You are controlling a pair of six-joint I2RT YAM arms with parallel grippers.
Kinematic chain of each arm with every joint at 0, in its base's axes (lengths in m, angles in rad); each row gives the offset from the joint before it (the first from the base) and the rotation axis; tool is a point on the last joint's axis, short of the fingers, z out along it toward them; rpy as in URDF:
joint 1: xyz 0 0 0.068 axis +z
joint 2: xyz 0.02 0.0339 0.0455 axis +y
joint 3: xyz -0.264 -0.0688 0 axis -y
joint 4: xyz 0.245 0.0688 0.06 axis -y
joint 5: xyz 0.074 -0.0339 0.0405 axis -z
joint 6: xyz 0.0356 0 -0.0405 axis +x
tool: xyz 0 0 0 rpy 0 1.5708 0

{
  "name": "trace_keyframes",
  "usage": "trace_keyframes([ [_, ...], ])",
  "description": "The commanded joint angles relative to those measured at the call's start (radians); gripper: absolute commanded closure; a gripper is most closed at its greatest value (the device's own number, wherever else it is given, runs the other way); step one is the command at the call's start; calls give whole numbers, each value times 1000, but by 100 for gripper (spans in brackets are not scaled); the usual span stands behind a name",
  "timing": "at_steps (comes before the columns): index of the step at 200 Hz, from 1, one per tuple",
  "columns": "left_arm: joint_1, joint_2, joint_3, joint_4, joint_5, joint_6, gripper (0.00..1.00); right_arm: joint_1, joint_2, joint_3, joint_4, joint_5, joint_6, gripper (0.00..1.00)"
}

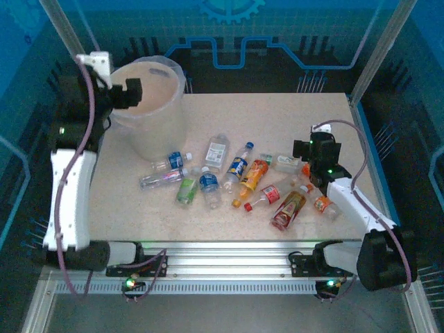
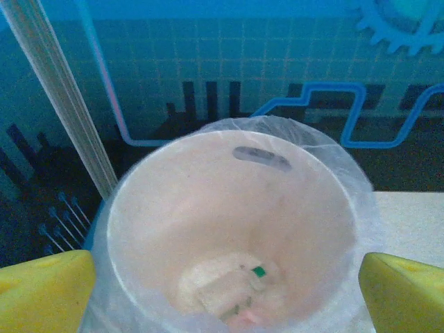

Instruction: Put the plastic bottles in the bin

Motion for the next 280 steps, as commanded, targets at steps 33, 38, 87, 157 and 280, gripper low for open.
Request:
trace_keyframes([
  [33, -195, -352, -478, 106, 10, -259, 1, -6, -62, 66, -192, 9, 72, 0],
  [38, -224, -367, -504, 94, 7, -271, 1, -6, -66, 70, -206, 14, 77, 0],
  [87, -492, -425, -749, 21, -102, -452, 1, -5, -133, 74, -327, 10, 148, 0],
  [157, -651, -326, -1023, 147, -256, -564, 1, 2, -155, 105, -462, -5, 208, 0],
  [280, -640, -43, -1107, 410, -271, -490, 12, 47, -125, 113, -492, 26, 231, 0],
])
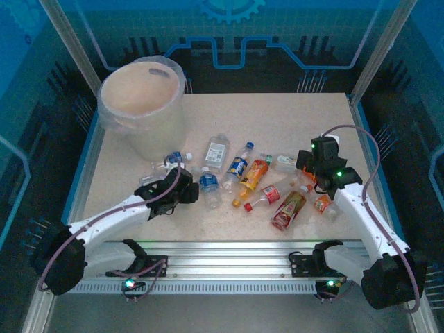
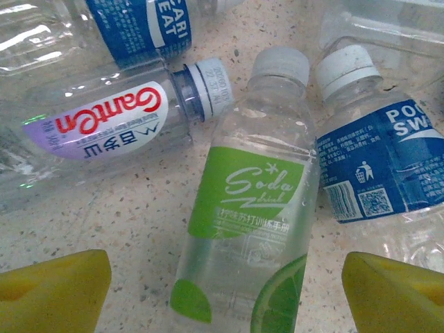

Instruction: Put the plastic bottles in the bin

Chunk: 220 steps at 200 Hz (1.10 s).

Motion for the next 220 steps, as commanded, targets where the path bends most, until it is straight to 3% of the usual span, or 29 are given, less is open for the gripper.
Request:
trace_keyframes([
  [1, 4, 42, -15, 77, -3, 31, 12, 17, 0, 24, -22, 21, 11, 0],
  [52, 54, 130, -31, 136, 84, 23, 17, 22, -4, 26, -13, 26, 8, 0],
  [130, 74, 225, -54, 190, 130, 8, 29, 26, 3, 25, -3, 28, 6, 0],
  [151, 74, 227, -52, 190, 142, 6, 38, 26, 8, 25, -1, 29, 4, 0],
  [220, 74, 128, -30, 139, 180, 4, 49, 34, 5, 26, -7, 27, 5, 0],
])
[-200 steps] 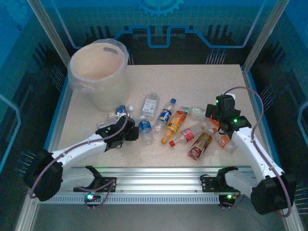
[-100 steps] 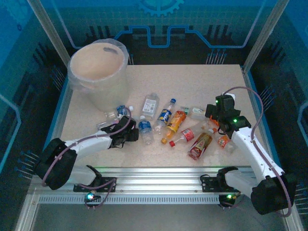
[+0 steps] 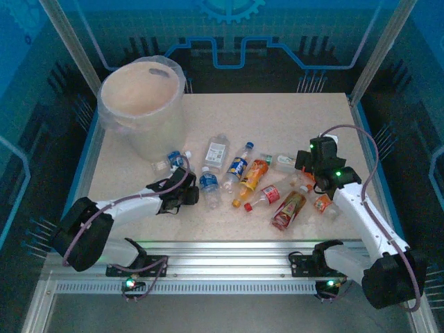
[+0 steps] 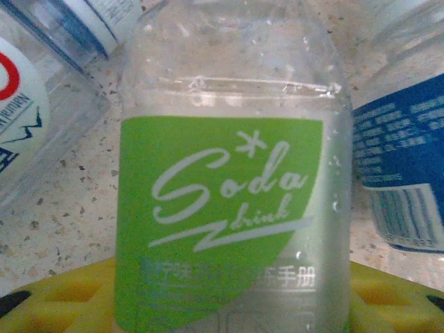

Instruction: Put the plastic bottles in the bin

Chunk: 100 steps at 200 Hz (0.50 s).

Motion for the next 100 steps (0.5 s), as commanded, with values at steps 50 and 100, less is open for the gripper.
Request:
trace_keyframes([
  [50, 7, -214, 42, -82, 62, -9, 52, 27, -21, 24, -7, 18, 1, 0],
  [100, 8, -325, 98, -63, 142, 14, 54, 35, -24, 25, -8, 10, 1, 0],
])
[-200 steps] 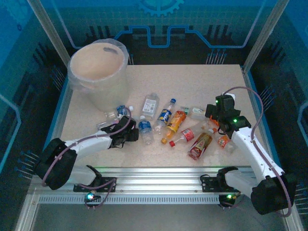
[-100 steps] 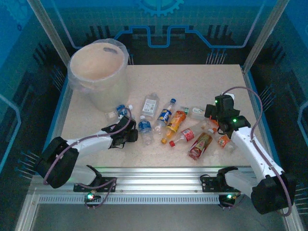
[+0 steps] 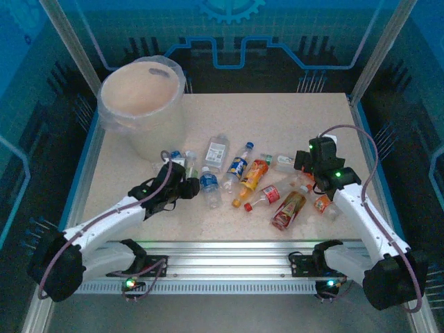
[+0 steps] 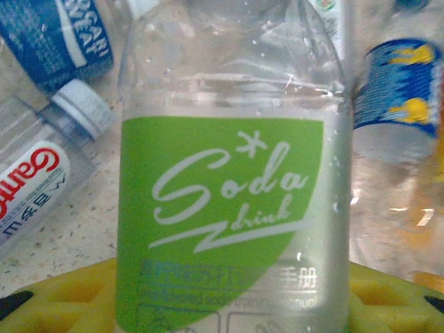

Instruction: Put the plastic bottles in the bin

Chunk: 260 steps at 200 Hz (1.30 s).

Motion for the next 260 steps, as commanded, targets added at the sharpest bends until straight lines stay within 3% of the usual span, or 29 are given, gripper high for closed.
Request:
trace_keyframes([
  [1, 7, -54, 60, 6, 69, 13, 54, 19, -15, 25, -8, 11, 0, 0],
  [73, 3, -53, 266, 119, 239, 119, 57, 26, -17, 25, -18, -4, 16, 0],
  [107, 4, -6, 398, 146, 237, 177, 59, 28, -23, 25, -18, -7, 14, 0],
  [165, 21, 83, 640, 111, 138, 324, 66, 30, -28, 25, -20, -11, 18, 0],
  [260, 363, 222, 950, -91, 135, 393, 69, 42, -34, 67, -27, -11, 29, 0],
])
